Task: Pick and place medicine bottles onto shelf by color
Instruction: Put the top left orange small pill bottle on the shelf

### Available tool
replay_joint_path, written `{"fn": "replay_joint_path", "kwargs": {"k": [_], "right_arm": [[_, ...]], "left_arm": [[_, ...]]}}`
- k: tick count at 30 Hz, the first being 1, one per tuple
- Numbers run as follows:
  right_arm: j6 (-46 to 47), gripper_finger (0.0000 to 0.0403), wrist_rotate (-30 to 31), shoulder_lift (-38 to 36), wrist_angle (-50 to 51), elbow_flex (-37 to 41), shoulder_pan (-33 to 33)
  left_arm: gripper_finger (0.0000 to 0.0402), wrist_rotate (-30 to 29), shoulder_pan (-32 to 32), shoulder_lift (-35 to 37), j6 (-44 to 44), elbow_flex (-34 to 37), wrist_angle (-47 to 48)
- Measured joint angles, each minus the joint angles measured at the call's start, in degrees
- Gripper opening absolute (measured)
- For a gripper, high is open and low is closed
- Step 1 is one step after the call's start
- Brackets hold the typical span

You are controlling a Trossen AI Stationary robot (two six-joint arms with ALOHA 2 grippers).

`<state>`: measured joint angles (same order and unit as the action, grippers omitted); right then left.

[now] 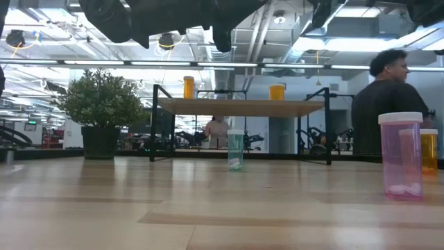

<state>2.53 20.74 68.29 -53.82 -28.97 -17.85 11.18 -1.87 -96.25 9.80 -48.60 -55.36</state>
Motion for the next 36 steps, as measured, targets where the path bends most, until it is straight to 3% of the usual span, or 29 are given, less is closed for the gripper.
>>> {"fn": "replay_joint_path", "kwargs": {"k": [15, 25, 36], "right_arm": [[-1.9, 0.0116, 0.4, -0.1, -0.1, 0.0, 1.1], [-4.0, 0.0116, 0.5, -0.2, 1.8, 0.0, 8.1], [-4.5, 0.0117, 17.4, -0.2, 13.0, 0.0, 16.4]], "left_arm": [[0.0195, -4.8, 0.2, 0.0, 0.0, 0.0, 5.2], [0.0227, -6.4, 3.2, 0.0, 0.8, 0.0, 13.6], [0.0226, -5.9, 3.5, 0.0, 0.8, 0.0, 15.2]]}}
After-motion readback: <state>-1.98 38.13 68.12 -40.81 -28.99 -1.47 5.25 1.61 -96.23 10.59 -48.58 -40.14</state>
